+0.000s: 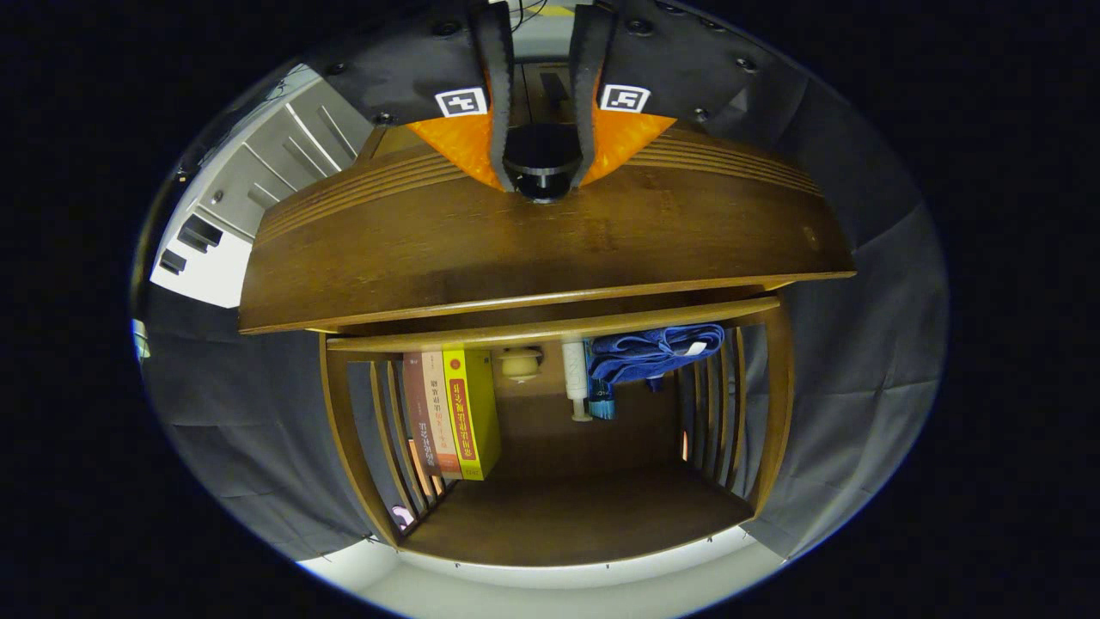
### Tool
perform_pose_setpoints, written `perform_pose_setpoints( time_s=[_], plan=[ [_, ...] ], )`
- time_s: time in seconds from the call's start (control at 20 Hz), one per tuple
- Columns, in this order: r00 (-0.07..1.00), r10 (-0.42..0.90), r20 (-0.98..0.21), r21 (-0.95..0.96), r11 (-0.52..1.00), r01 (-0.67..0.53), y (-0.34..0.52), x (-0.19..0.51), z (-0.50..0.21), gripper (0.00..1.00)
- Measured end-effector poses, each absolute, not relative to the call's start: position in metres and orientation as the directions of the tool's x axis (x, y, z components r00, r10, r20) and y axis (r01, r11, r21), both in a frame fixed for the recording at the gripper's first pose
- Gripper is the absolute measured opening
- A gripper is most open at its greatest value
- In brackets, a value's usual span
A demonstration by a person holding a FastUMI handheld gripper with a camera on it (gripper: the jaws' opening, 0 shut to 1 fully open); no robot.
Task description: Pull open the drawer, take out the items inside it, and place them on the countertop above the cabinet.
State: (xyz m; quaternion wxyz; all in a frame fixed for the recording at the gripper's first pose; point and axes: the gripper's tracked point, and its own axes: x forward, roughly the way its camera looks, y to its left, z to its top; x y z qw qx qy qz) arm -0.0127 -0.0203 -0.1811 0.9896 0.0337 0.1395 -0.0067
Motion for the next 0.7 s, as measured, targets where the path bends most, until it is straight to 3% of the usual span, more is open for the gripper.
perform_pose_setpoints(
  time_s=[0.7],
  plan=[
    [0.963,-0.009,-0.269,0.018,1.0,0.014,-0.02,-0.032,-0.189,0.36]
  ],
)
